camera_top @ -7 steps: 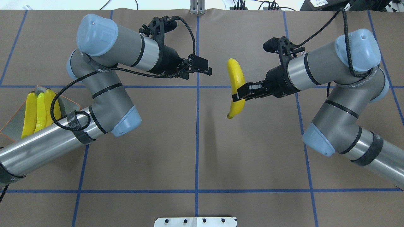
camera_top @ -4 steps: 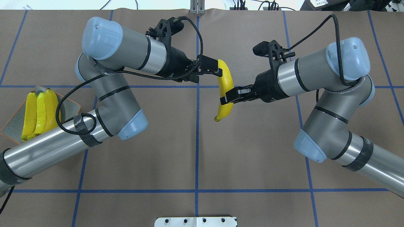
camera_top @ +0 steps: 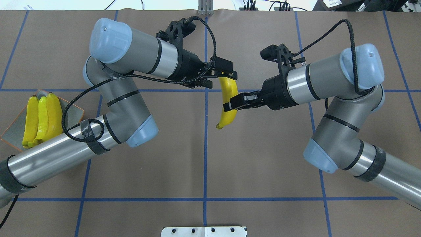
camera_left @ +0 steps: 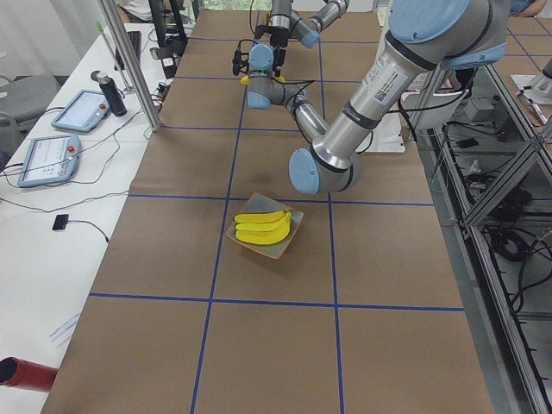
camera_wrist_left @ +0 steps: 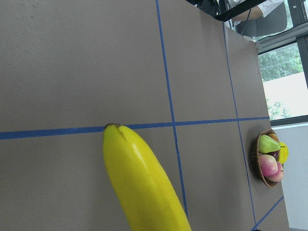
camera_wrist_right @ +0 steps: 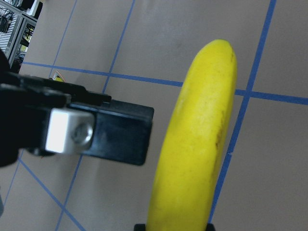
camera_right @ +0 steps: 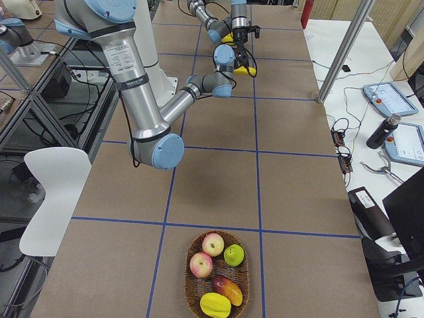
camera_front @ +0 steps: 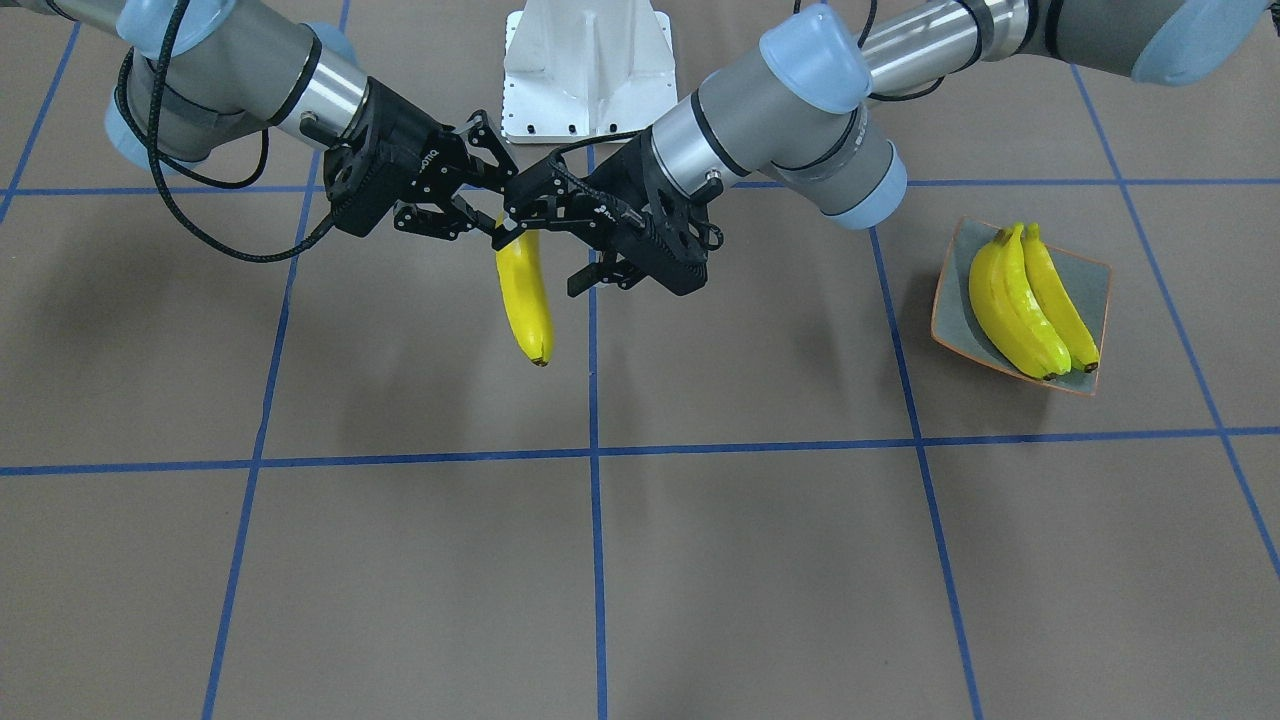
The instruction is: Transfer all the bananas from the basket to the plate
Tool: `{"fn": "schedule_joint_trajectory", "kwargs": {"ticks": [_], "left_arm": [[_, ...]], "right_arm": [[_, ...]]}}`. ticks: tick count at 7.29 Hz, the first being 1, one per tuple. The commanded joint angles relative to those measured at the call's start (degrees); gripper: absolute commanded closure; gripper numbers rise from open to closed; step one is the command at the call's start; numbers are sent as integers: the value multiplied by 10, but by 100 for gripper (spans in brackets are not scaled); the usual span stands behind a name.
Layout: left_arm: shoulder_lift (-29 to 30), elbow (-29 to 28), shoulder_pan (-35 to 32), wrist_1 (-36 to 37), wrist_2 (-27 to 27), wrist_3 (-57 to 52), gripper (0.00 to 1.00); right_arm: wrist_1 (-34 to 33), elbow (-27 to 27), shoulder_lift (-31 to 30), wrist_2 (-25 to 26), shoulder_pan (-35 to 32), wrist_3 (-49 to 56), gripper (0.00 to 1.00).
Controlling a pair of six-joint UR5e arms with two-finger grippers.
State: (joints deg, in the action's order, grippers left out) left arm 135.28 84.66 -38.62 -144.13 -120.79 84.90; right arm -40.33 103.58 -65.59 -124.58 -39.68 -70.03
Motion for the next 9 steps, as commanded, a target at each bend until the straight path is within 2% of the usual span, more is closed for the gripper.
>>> {"fn": "schedule_joint_trajectory", "kwargs": {"ticks": [1, 6, 7, 8, 9], "left_arm": [[0, -1, 6, 1, 0, 3, 3], [1, 0, 12, 1, 1, 6, 10], [1, 0, 12, 1, 1, 6, 15], [1, 0, 12, 0, 1, 13, 59], [-1, 1, 12, 0, 0, 26, 100]], "right_arm": [[3, 3, 5, 28, 1, -5, 100], [3, 5, 10, 49, 18, -5, 100], [4, 9, 10, 49, 17, -5, 100], [3, 10, 9, 49, 17, -5, 100], [3, 10, 10, 49, 17, -5, 91]]}}
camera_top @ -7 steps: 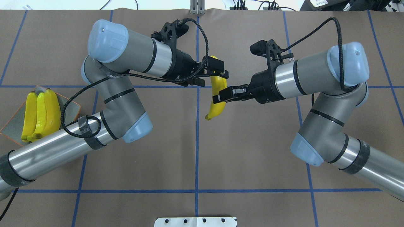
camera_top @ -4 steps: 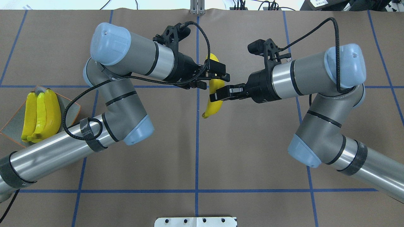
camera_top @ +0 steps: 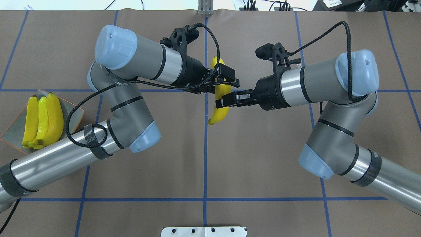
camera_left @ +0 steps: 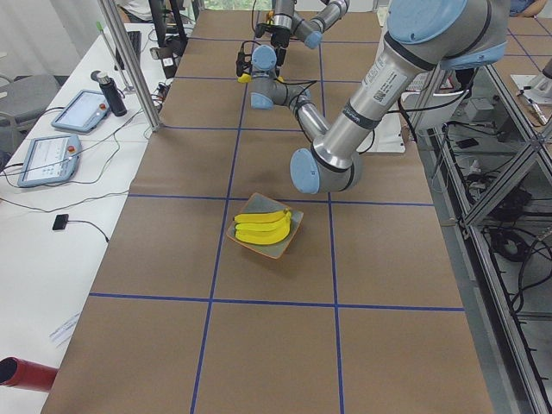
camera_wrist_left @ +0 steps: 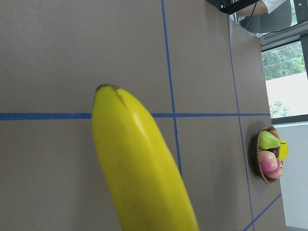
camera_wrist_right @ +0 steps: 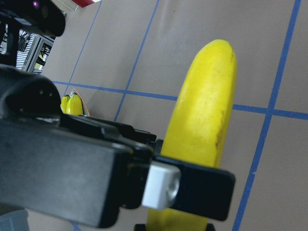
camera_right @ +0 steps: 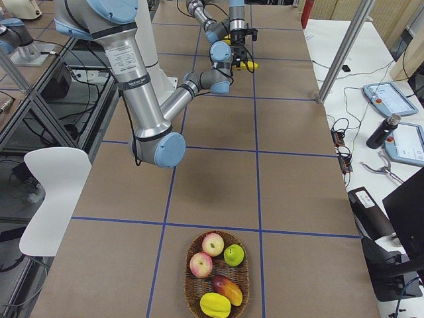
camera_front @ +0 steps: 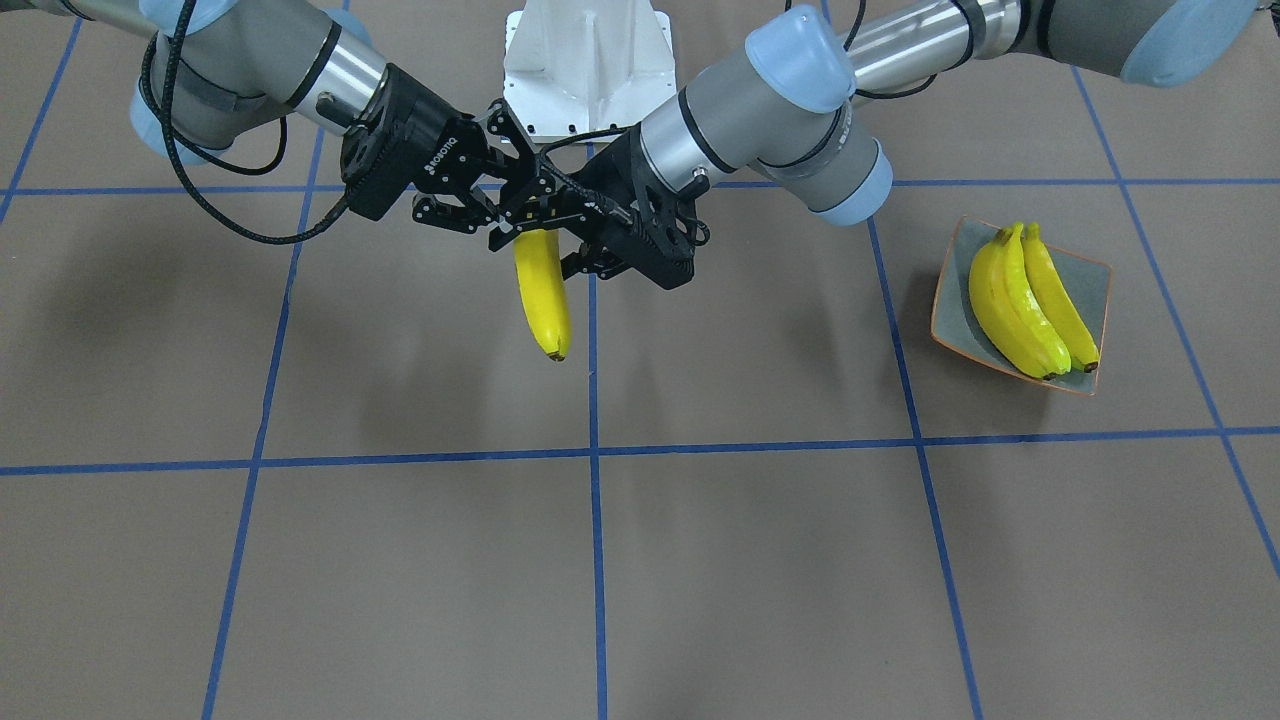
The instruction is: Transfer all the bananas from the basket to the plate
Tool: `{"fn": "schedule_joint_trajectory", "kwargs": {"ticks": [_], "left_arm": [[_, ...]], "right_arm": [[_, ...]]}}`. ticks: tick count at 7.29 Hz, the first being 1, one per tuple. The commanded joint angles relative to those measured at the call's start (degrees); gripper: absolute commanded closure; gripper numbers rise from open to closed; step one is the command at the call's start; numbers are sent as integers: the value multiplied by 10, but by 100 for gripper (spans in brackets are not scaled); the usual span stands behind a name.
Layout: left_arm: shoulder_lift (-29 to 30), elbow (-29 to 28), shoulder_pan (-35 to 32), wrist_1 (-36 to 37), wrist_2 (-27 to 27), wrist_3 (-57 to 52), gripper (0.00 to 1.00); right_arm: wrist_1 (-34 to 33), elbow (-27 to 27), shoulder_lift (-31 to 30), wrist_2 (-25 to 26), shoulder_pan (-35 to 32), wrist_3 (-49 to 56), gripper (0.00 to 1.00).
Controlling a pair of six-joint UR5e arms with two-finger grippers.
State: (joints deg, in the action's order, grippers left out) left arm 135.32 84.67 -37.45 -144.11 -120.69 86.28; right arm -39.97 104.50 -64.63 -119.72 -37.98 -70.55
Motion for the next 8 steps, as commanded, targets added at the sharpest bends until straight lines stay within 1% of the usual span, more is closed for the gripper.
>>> {"fn": "schedule_joint_trajectory", "kwargs": {"ticks": [1, 2, 3, 4, 5, 6, 7, 8], "left_arm": [[0, 1, 1, 4, -1, 15, 100], [-1, 1, 1, 5, -1, 15, 100], [-1, 1, 1, 6, -1, 16, 100], [-1, 1, 1, 8, 0, 16, 100], [-5, 1, -1, 9, -1, 13, 100], [-14, 1, -23, 69, -62, -4, 100], [-25, 14, -58, 146, -115, -57, 100], [-50, 40, -77, 233, -120, -72, 100]], "right_arm": [[1, 1, 0, 1, 0, 8, 1], [1, 9, -3, -1, -2, 10, 0], [1, 35, -24, -3, -5, 9, 0], [6, 67, -60, -4, -5, 8, 0], [56, 72, -108, -3, -7, 1, 0], [96, 67, -157, 1, -24, 1, 0], [97, 54, -180, 6, -52, 1, 0], [98, 27, -189, 13, -75, 4, 0]]}}
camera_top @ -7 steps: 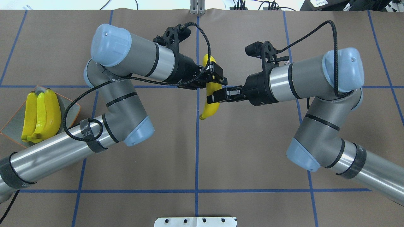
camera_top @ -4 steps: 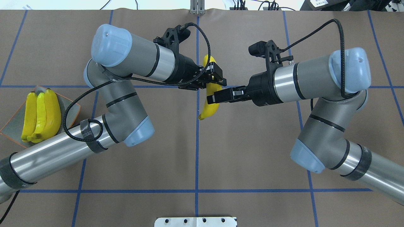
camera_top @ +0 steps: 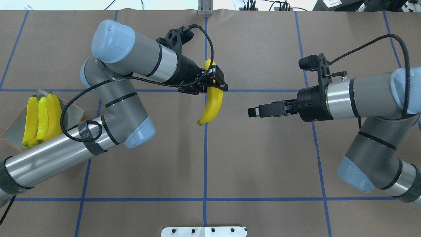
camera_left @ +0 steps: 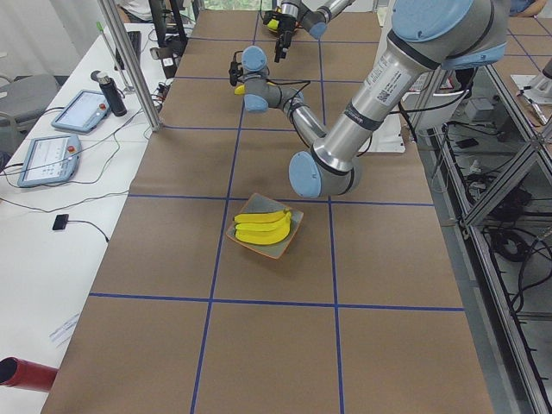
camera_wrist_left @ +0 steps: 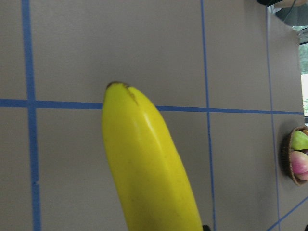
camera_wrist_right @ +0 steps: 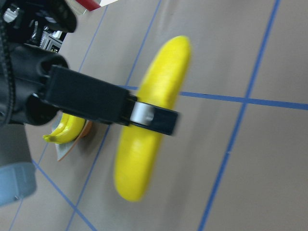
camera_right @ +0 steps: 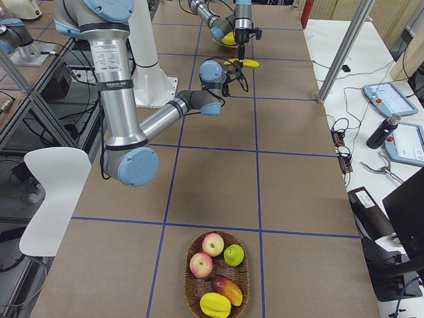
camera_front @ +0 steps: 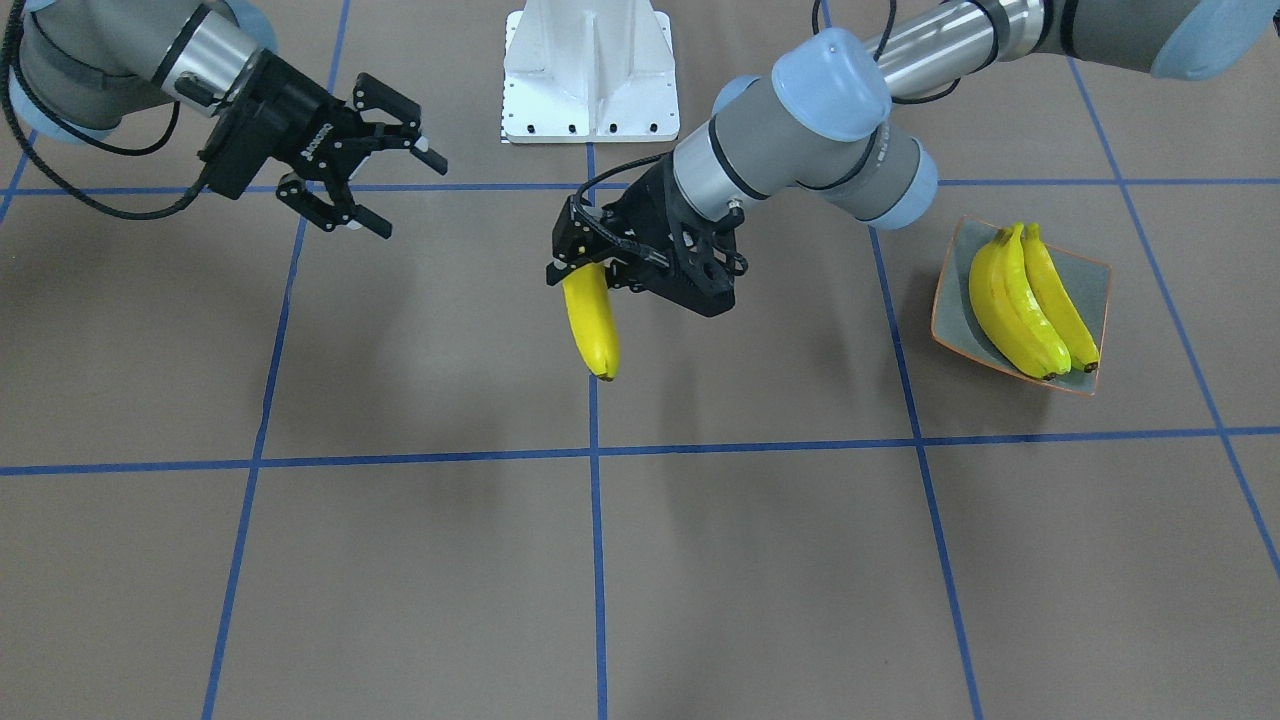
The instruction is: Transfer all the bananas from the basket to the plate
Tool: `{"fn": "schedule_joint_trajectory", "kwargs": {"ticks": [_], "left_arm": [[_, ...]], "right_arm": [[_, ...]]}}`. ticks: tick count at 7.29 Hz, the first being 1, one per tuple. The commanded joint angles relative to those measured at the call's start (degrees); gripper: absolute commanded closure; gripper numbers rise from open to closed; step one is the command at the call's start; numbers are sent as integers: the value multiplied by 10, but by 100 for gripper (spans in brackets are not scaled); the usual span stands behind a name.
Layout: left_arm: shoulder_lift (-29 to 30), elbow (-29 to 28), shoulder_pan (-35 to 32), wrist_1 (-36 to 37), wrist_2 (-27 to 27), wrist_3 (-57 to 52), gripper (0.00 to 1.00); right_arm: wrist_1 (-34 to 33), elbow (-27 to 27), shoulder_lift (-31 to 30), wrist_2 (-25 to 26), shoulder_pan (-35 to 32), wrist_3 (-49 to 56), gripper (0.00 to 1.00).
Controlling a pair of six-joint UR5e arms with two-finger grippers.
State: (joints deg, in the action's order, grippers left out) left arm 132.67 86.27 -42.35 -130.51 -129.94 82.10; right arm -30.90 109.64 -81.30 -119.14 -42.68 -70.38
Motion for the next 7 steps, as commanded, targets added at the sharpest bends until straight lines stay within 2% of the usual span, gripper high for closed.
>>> {"fn": "schedule_joint_trajectory", "kwargs": {"ticks": [1, 2, 3, 4, 5, 6, 7], "left_arm": [[-29, 49, -40, 218, -23, -102, 100], [-45, 110, -47, 368, -10, -183, 100], [-75, 181, -47, 498, 49, -251, 100], [-80, 217, -43, 628, 106, -293, 100], [-77, 225, -26, 726, 179, -316, 100], [-83, 217, 6, 761, 241, -317, 100], [-111, 215, 9, 786, 274, -317, 100]], "right_arm": [[7, -40, -24, 18, -39, 5, 0], [8, -49, -25, 29, -42, 7, 0], [8, -65, -25, 29, -47, 8, 0], [8, -77, -25, 27, -58, 8, 0], [8, -86, -25, 26, -63, 8, 0], [7, -88, -27, 24, -69, 8, 0], [6, -89, -41, 22, -84, 9, 0]]}}
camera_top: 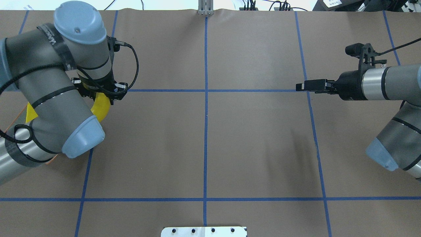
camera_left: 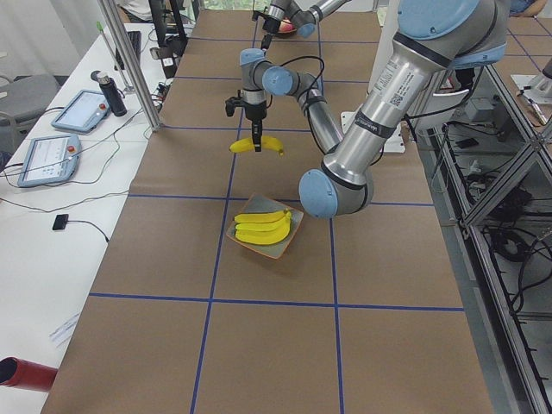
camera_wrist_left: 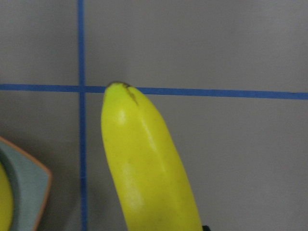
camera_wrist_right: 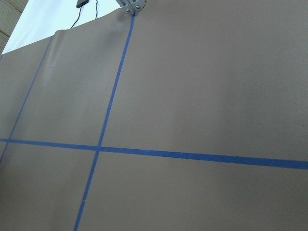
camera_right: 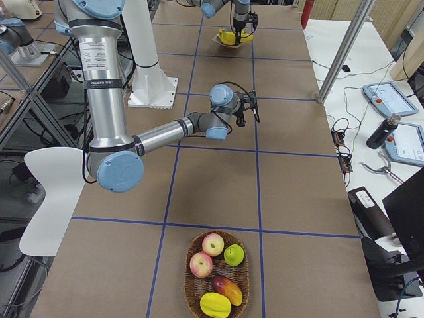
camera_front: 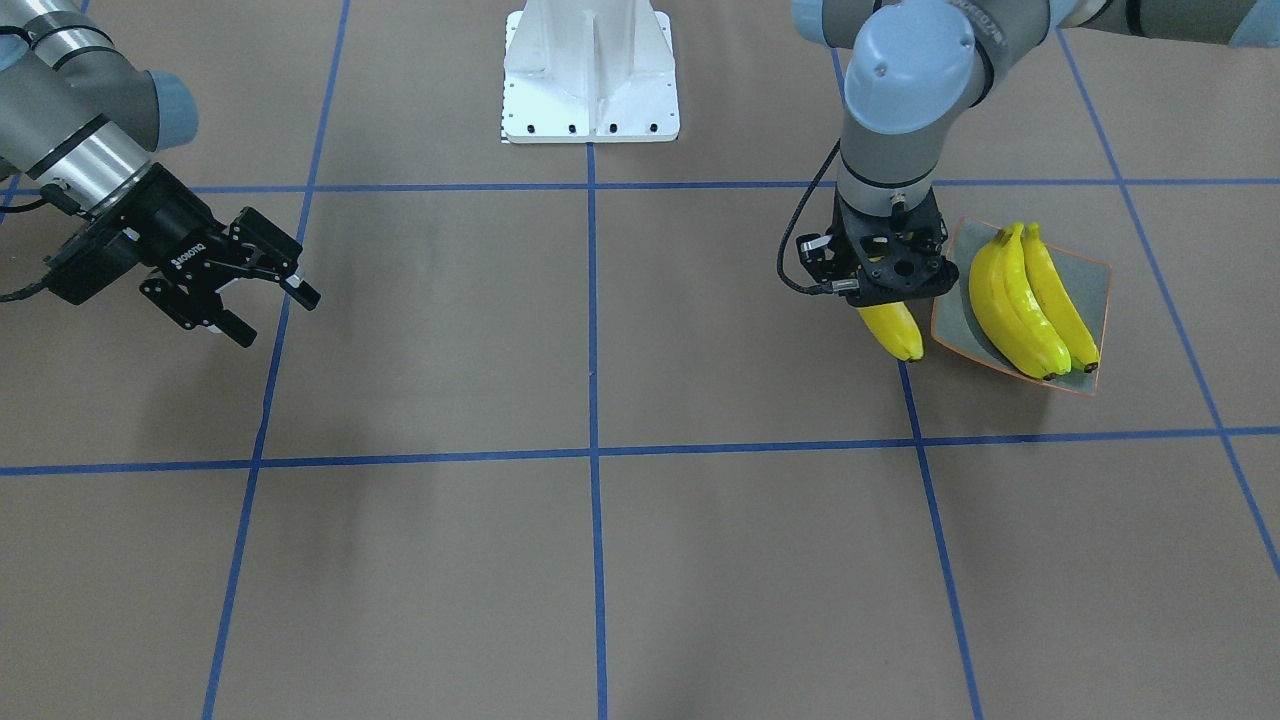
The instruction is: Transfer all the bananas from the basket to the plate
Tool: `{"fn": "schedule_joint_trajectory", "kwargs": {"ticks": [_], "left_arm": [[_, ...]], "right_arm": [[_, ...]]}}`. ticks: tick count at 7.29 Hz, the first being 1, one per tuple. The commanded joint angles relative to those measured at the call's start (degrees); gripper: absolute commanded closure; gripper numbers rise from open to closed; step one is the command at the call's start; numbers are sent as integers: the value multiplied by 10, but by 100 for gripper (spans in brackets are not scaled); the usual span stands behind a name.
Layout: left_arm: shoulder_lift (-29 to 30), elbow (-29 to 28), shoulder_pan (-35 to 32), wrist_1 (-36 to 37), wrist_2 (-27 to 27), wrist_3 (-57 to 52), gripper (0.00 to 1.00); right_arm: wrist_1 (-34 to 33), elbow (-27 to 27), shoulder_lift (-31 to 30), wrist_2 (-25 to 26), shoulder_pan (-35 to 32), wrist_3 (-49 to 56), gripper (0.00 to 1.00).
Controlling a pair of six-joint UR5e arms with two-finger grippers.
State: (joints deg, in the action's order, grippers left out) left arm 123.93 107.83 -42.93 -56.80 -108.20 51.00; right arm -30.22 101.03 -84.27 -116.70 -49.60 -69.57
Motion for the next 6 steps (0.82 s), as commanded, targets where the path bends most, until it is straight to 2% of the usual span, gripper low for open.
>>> {"fn": "schedule_joint_trajectory", "kwargs": {"ticks": [1, 2, 6], "left_arm": [[-38, -3, 21, 67, 83, -5, 100], [-39, -16, 39, 102, 108, -5, 100], [-38, -88, 42, 106, 149, -3, 100]], "right_arm": [[-4, -7, -12, -2, -21, 2, 0], [2, -23, -12, -4, -23, 4, 0], [3, -26, -13, -3, -23, 4, 0]]}}
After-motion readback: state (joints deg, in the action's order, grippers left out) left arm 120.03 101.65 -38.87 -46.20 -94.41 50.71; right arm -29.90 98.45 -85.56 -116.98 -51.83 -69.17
